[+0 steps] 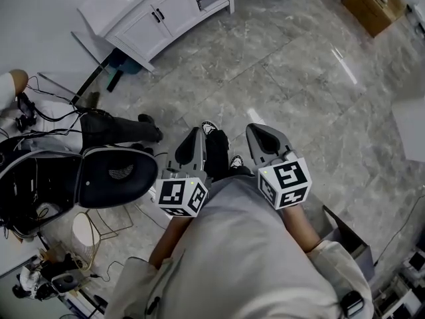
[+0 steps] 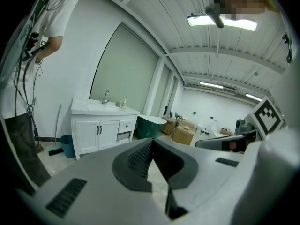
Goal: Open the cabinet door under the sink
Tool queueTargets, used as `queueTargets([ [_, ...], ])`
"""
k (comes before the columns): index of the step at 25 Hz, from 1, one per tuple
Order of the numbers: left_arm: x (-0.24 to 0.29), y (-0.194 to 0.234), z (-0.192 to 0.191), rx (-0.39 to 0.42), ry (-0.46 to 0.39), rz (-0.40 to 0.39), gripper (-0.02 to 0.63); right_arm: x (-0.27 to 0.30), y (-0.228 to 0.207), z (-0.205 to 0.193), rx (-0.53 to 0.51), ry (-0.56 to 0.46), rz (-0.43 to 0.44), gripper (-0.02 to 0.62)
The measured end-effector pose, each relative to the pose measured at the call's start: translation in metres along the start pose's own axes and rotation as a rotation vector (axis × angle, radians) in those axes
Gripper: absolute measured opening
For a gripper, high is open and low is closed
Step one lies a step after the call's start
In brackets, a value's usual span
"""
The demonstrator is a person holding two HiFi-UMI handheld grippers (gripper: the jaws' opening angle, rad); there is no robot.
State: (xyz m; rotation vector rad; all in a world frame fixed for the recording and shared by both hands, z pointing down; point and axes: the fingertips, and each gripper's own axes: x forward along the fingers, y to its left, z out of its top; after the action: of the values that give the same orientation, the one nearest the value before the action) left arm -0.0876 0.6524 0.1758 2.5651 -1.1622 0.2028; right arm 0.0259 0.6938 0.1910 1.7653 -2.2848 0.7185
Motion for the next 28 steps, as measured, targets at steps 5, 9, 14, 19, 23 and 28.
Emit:
queueTargets([
  [5, 0.030, 0.036, 0.021, -0.020, 0.002, 0.001, 0.000, 0.043, 0.000, 0.027, -0.018, 0.023, -0.002, 0.011],
  [9, 0.068, 0.062, 0.026, -0.042, 0.002, 0.008, 0.000, 0.083, -0.015, 0.044, -0.027, 0.033, 0.003, 0.011],
  [14, 0.099, 0.089, 0.035, -0.046, 0.014, 0.013, 0.000, 0.122, -0.024, 0.062, -0.031, 0.056, 0.003, 0.011],
  [19, 0.122, 0.115, 0.046, -0.044, 0.050, 0.005, 0.000, 0.153, -0.031, 0.080, -0.015, 0.077, -0.018, 0.011],
  [23, 0.151, 0.143, 0.051, -0.056, 0.069, -0.007, 0.000, 0.190, -0.039, 0.093, -0.015, 0.099, -0.032, 0.011],
  [28, 0.177, 0.166, 0.060, -0.071, 0.090, -0.011, 0.000, 0.219, -0.045, 0.107, -0.015, 0.130, -0.041, 0.011],
])
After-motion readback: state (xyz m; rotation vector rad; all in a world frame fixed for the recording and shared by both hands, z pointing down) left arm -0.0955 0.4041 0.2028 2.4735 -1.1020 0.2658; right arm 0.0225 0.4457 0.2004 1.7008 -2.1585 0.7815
